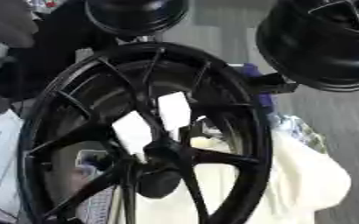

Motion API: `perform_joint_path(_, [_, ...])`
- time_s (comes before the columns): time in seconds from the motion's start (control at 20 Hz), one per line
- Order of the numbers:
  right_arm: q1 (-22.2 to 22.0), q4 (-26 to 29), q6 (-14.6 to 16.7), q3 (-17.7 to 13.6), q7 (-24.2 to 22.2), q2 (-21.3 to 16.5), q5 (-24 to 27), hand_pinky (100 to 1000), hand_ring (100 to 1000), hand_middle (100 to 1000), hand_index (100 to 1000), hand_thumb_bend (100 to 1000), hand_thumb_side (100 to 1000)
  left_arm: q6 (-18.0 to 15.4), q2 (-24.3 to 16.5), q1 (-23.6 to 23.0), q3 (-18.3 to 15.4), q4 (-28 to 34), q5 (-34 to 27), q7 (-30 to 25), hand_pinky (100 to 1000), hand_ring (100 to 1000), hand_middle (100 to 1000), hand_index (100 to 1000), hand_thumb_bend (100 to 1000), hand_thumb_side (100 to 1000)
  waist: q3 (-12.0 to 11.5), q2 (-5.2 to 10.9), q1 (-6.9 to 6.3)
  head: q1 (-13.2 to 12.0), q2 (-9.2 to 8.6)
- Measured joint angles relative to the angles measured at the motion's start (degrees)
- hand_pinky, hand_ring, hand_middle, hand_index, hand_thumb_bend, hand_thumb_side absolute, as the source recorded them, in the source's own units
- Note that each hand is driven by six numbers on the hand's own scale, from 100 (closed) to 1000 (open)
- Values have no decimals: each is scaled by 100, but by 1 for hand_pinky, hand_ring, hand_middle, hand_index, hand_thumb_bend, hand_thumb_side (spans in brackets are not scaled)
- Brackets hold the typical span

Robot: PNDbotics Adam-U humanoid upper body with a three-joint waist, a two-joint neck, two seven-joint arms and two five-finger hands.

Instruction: Pull the pin out of the wheel hub.

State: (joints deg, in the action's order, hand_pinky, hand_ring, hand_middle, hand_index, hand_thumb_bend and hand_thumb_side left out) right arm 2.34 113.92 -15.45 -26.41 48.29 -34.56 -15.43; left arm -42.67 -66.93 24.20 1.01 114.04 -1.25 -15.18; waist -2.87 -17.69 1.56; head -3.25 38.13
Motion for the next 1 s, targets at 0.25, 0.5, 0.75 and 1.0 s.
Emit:
perform_joint_path(0.25, [-13, 0, 2, 38, 1, -9, 0, 445, 618, 642, 804, 382, 273, -127, -15, 229, 227, 0, -2, -252, 806, 767, 691, 852, 294, 318, 6, 6, -8, -8, 0])
perform_joint_path(0.5, [-4, 0, 3, 80, 3, -33, 2, 443, 618, 642, 804, 378, 275, 68, -86, 580, 665, 0, -75, -640, 817, 781, 706, 875, 320, 350, 46, 20, -28, -58, 0])
perform_joint_path(0.75, [18, 0, 23, 127, 23, -52, 49, 441, 616, 641, 804, 375, 277, 617, -104, 980, 1148, 0, -300, -1189, 826, 792, 711, 877, 371, 364, 65, 31, -52, -94, 2])
perform_joint_path(1.0, [20, 0, 28, 142, 28, -54, 76, 441, 616, 641, 805, 373, 278, 1240, 11, 1528, 1627, 0, -369, -1812, 835, 803, 724, 878, 403, 369, 82, 51, -79, -141, 12])
